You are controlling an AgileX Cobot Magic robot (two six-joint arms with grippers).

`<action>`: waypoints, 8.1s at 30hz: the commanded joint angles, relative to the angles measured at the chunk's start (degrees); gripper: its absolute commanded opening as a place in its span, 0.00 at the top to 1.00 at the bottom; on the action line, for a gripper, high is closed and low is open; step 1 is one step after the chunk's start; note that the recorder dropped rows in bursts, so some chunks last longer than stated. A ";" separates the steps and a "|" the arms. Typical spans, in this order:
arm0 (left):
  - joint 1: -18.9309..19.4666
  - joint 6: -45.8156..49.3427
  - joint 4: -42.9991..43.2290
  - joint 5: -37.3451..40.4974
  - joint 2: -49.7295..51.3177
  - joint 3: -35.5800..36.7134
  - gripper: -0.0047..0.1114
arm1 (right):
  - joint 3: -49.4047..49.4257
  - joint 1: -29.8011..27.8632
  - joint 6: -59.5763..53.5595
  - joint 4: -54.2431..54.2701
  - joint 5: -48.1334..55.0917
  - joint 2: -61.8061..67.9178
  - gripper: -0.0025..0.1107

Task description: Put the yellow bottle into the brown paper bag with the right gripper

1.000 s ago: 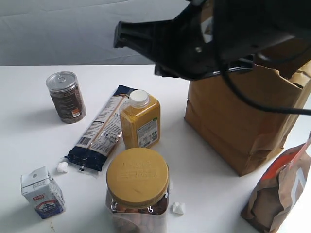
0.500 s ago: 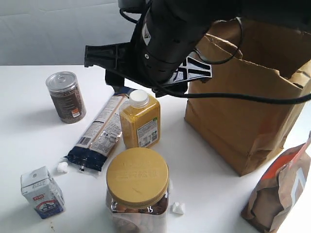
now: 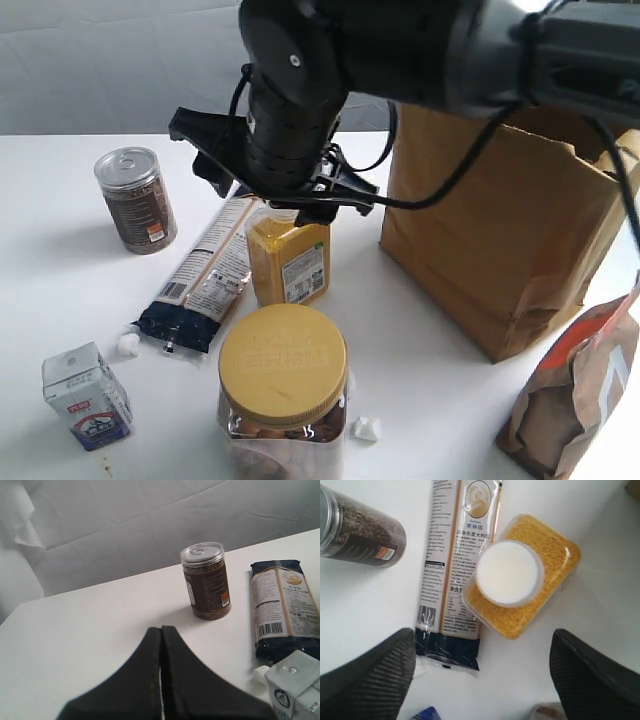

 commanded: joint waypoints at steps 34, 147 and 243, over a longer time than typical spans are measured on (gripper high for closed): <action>-0.32 -0.41 -0.07 -0.32 -0.13 0.27 0.96 | -9.96 -0.64 -4.01 -9.66 4.34 7.15 0.98; -0.32 -0.41 -0.07 -0.32 -0.13 0.27 0.96 | 77.47 -49.83 -55.34 5.87 -51.01 -87.41 0.98; -0.33 -0.41 -0.07 -0.17 -0.13 0.27 0.96 | 98.47 -45.03 -57.10 13.52 -44.62 -111.44 0.98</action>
